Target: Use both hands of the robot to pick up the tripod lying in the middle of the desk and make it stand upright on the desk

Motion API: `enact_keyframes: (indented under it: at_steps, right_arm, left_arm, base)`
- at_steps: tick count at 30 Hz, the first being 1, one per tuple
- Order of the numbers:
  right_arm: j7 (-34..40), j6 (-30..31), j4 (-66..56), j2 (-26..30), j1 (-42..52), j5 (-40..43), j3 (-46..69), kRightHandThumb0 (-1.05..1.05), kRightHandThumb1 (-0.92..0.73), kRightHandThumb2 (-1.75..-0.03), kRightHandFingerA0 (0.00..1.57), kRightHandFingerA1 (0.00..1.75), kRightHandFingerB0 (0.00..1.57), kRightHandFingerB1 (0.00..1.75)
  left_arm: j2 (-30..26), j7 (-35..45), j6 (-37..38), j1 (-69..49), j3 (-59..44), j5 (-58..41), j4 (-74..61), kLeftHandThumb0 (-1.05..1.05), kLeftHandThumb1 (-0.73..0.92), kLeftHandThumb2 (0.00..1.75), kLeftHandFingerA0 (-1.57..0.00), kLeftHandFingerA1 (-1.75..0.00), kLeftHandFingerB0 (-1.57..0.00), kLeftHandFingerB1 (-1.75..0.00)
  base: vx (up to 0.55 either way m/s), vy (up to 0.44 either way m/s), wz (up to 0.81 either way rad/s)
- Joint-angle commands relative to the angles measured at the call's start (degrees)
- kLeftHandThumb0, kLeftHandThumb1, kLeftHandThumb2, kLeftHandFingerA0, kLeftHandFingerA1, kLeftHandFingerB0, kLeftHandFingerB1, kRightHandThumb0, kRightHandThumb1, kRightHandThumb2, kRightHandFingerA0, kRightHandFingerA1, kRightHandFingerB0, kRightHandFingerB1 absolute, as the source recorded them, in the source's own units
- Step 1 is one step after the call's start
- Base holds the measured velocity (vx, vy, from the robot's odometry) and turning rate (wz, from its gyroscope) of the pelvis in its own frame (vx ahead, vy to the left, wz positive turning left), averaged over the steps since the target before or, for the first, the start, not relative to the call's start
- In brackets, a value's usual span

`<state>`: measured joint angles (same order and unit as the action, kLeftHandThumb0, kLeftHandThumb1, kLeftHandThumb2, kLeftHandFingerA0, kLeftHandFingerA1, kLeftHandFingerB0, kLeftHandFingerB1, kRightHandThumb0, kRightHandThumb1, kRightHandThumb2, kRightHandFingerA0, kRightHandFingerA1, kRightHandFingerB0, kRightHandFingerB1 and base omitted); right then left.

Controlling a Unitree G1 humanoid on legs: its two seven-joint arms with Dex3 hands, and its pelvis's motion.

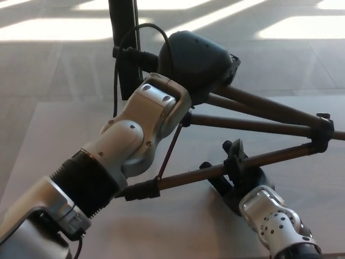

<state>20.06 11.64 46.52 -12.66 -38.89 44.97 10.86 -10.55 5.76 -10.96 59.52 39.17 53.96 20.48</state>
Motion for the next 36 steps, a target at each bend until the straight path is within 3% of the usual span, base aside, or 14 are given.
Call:
enact_keyframes:
  at_steps: [1,3,8,14,16,19,20,21,24,25,27,30,31,36]
  right_arm:
    - [15.3,-3.7,5.1,-9.2,-4.0,-5.6,1.5,-0.56,-0.85,-0.71,0.94,1.75,0.68,1.75]
    - [14.9,-2.9,2.9,-7.9,-3.6,-5.7,1.3,-0.48,-0.74,-0.92,1.20,1.75,0.90,1.75]
    - [9.9,3.3,-10.7,1.3,3.6,-19.1,-12.9,-0.29,-0.74,-1.08,1.05,1.75,0.60,1.75]
    - [2.9,7.3,-22.1,15.8,6.8,-27.3,-21.2,-0.22,-0.57,-1.22,0.99,1.75,0.69,1.72]
    - [2.0,11.5,-22.1,20.0,4.8,-27.3,-21.8,-0.22,-0.57,-1.11,0.88,1.75,0.67,1.38]
    - [3.1,11.4,-25.4,26.7,4.5,-36.6,-28.6,-0.24,-0.60,-0.95,0.78,1.47,0.77,1.01]
    - [0.7,11.4,-26.8,28.7,4.7,-36.6,-29.5,-0.24,-0.60,-0.96,0.76,1.58,0.78,1.13]
    - [0.6,11.5,-27.0,29.0,4.9,-36.3,-29.8,-0.24,-0.60,-0.96,0.76,1.58,0.78,1.13]
    - [-2.5,10.4,-29.0,33.5,5.2,-38.6,-33.0,-0.23,-0.58,-1.05,0.86,1.59,0.84,1.28]
    - [-3.2,9.6,-28.7,34.5,4.9,-38.9,-33.4,-0.25,-0.55,-1.08,0.91,1.61,0.88,1.37]
    - [-4.6,11.7,-30.7,37.7,2.9,-38.8,-34.0,-0.24,-0.52,-1.11,0.95,1.60,0.87,1.38]
    - [-4.7,12.5,-31.3,39.2,1.3,-38.6,-34.7,-0.23,-0.52,-1.11,0.89,1.61,0.83,1.22]
    - [-5.7,12.0,-31.3,40.7,-0.3,-39.2,-35.1,-0.27,-0.54,-1.02,0.91,1.61,0.85,1.27]
    - [-5.8,13.5,-31.9,43.0,-3.9,-39.5,-36.7,-0.25,-0.52,-1.10,0.87,1.70,0.78,1.40]
  left_arm:
    - [-0.8,0.7,-0.6,-1.4,-2.2,0.6,-2.7,-0.19,0.49,0.56,-0.92,-1.49,-0.82,-0.75]
    - [-1.6,0.7,-0.6,-2.8,-2.3,0.8,-3.6,-0.19,0.49,0.55,-0.93,-1.50,-0.85,-0.74]
    - [-2.7,1.9,-2.3,-5.0,-3.5,0.9,-5.1,-0.26,0.44,0.55,-0.93,-1.39,-0.82,-0.65]
    - [-3.4,2.6,-5.7,-8.5,-8.9,-2.6,-6.4,-0.17,0.51,0.55,-0.86,-1.22,-0.81,-0.71]
    - [-4.3,0.3,-4.9,-8.4,-11.8,-3.9,-5.5,-0.09,0.50,0.65,-0.80,-1.50,-0.71,-0.95]
    - [-6.8,0.3,-4.4,-5.9,-15.0,-4.7,-3.7,-0.12,0.49,0.64,-0.79,-1.52,-0.76,-0.95]
    - [-6.9,0.2,-4.3,-5.5,-16.6,-6.1,-3.2,-0.09,0.46,0.69,-0.77,-1.55,-0.75,-1.22]
    - [-6.9,0.2,-4.2,-5.5,-16.8,-6.2,-3.1,-0.09,0.46,0.69,-0.77,-1.55,-0.75,-1.22]
    - [-7.6,-1.2,-3.1,-4.8,-19.0,-7.8,-1.7,-0.06,0.44,0.69,-0.84,-1.49,-0.79,-1.06]
    - [-8.2,-1.3,-2.8,-4.4,-19.4,-7.7,-1.2,-0.08,0.44,0.66,-0.80,-1.21,-0.82,-0.88]
    - [-11.0,-0.3,-2.0,-1.8,-20.3,-7.9,1.2,-0.06,0.46,0.67,-0.79,-1.59,-0.76,-1.22]
    - [-12.7,0.1,-1.8,-0.4,-20.2,-7.4,2.7,-0.08,0.47,0.66,-0.81,-1.60,-0.79,-1.10]
    - [-12.9,-0.1,-2.1,0.7,-20.8,-7.8,3.7,-0.10,0.49,0.65,-0.80,-1.70,-0.74,-1.41]
    - [-12.4,-0.8,-2.5,0.2,-22.0,-8.5,3.1,-0.11,0.49,0.65,-0.82,-1.75,-0.74,-1.34]
  base:
    - [0.00,0.000,0.00]
    - [0.00,0.000,0.00]
    - [0.00,0.000,0.00]
    - [0.00,0.000,0.00]
    - [0.00,0.000,0.00]
    - [0.00,0.000,0.00]
    - [0.00,0.000,0.00]
    - [0.00,0.000,0.00]
    - [0.00,0.000,0.00]
    - [0.00,0.000,0.00]
    - [0.00,0.000,0.00]
    - [0.00,0.000,0.00]
    - [0.00,0.000,0.00]
    - [0.00,0.000,0.00]
